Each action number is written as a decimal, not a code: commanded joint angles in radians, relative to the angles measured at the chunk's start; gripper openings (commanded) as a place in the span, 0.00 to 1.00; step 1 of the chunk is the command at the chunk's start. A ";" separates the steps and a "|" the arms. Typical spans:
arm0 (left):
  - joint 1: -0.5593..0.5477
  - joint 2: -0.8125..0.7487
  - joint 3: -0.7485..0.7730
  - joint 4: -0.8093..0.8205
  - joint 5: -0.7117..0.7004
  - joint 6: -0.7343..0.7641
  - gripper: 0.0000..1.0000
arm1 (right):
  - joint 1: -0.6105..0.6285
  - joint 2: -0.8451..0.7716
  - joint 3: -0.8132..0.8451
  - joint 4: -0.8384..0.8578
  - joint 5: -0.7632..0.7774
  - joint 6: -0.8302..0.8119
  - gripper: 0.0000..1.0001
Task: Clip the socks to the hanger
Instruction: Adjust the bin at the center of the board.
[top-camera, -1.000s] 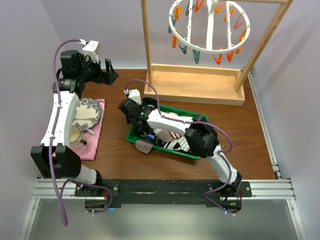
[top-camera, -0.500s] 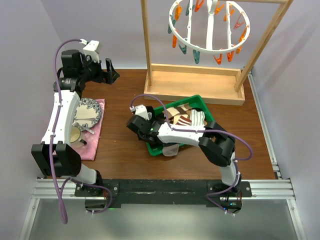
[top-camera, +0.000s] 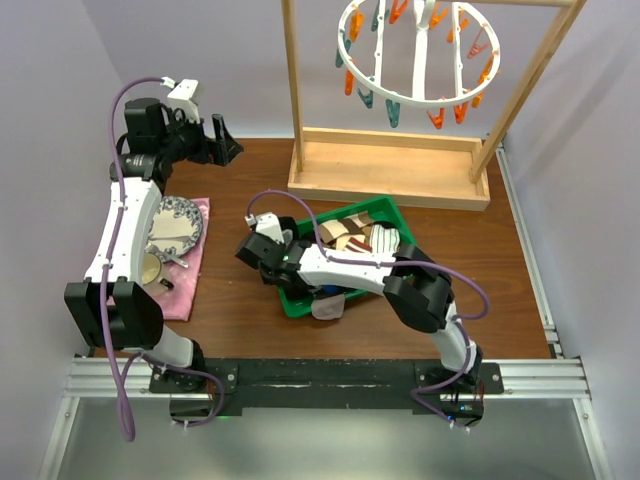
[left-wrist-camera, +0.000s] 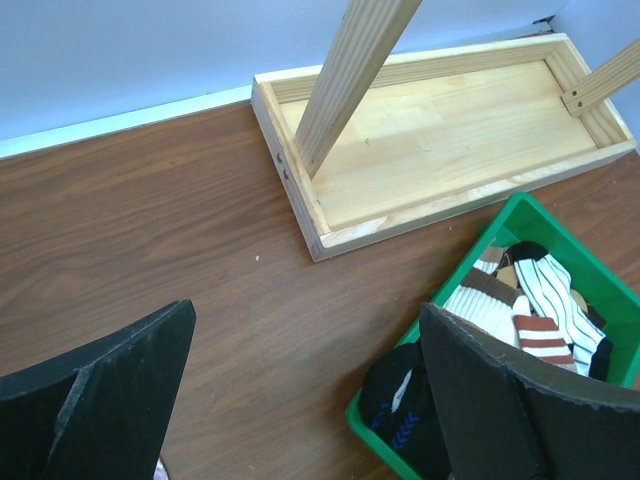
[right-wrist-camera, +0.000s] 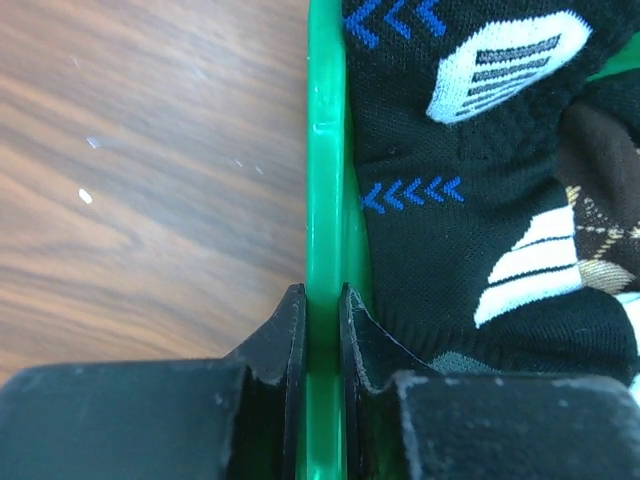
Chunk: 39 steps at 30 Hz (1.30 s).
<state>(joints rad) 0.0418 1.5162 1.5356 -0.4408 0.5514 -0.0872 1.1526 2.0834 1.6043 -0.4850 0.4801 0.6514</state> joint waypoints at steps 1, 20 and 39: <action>0.004 -0.011 0.024 0.033 0.035 -0.006 1.00 | 0.012 0.081 0.118 -0.079 -0.067 0.096 0.00; -0.106 0.039 0.078 0.023 0.000 0.043 1.00 | -0.387 -0.517 -0.390 0.050 0.048 -0.101 0.85; -0.258 0.248 0.222 0.267 -0.180 -0.052 1.00 | -0.465 -0.479 -0.494 0.168 -0.081 -0.130 0.78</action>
<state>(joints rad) -0.1940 1.6978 1.7046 -0.3019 0.4557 -0.1020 0.6918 1.5215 1.0359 -0.3565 0.4000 0.5373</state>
